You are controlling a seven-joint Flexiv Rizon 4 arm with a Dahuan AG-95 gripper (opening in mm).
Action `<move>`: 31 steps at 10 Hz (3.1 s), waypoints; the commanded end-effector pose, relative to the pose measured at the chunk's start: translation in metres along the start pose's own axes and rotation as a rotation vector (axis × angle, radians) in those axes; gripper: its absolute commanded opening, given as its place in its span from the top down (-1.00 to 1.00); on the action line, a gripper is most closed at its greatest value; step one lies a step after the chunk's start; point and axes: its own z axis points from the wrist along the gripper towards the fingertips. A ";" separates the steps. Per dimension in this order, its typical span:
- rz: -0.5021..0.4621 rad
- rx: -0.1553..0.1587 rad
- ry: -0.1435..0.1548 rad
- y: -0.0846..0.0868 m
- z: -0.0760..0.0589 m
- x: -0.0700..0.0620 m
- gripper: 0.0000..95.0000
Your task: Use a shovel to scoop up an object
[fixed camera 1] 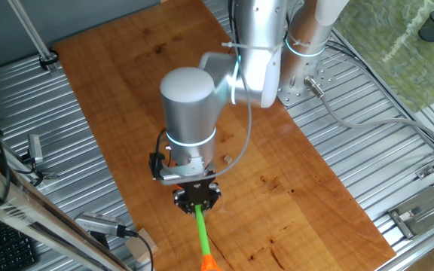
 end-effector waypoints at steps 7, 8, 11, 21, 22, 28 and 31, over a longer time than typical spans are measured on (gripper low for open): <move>0.061 0.011 -0.010 0.000 0.011 -0.051 1.00; 0.064 0.013 -0.012 0.000 0.012 -0.053 1.00; 0.082 0.022 -0.017 0.002 0.016 -0.062 1.00; 0.134 0.016 -0.067 0.002 0.016 -0.072 1.00; 0.141 0.018 -0.065 0.001 0.014 -0.078 1.00; 0.213 0.002 -0.124 -0.001 0.007 -0.100 1.00; 0.250 -0.007 -0.184 -0.001 0.007 -0.100 1.00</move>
